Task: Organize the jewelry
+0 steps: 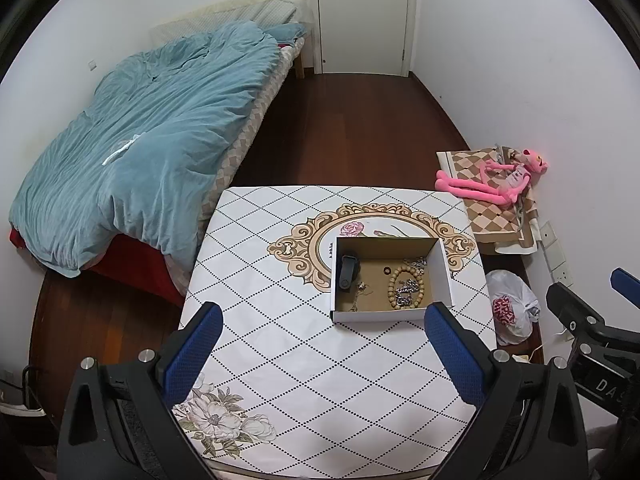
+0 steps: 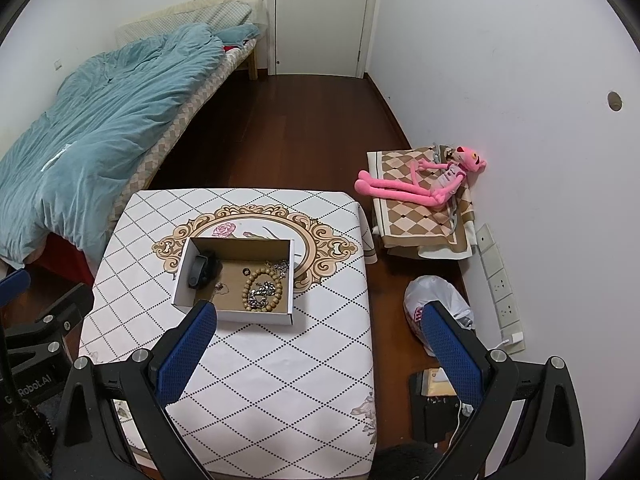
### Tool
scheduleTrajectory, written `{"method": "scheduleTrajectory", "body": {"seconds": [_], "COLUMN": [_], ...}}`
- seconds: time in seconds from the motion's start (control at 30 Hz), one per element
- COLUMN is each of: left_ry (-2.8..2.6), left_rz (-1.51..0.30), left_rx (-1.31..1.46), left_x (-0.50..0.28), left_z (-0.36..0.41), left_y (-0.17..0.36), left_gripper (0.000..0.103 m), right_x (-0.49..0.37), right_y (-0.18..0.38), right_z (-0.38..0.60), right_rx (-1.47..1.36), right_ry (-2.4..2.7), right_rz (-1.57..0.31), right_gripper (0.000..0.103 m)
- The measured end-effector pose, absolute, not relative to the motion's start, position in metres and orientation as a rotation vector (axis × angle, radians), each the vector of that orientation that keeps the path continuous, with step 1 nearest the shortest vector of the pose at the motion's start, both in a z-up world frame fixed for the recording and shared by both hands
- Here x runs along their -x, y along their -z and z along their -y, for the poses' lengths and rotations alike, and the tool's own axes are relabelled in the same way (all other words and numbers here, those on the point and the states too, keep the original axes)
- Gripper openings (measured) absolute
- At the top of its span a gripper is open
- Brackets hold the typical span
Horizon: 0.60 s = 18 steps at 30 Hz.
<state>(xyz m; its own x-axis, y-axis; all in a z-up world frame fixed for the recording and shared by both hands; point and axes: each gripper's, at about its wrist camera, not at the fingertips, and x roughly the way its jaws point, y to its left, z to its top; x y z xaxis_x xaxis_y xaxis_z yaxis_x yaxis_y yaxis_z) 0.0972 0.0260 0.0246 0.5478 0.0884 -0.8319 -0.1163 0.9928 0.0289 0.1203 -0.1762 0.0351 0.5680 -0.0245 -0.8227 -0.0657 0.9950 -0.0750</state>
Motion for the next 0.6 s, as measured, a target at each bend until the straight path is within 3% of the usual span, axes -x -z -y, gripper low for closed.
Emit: {"method": "scheduleTrajectory", "body": {"seconds": [0.6], "left_ry": [-0.129], "left_rz": [-0.982], "left_rx": [0.039], "left_x": [-0.0955], "left_z": [-0.0247], "left_y": [-0.0261], "left_gripper": [0.103], "right_x": [-0.1192], "right_y": [-0.0367], "right_z": [0.1774], "right_rx": [0.103], "right_ry": [-0.027], "right_rz": [-0.972], "right_gripper": [0.103]}}
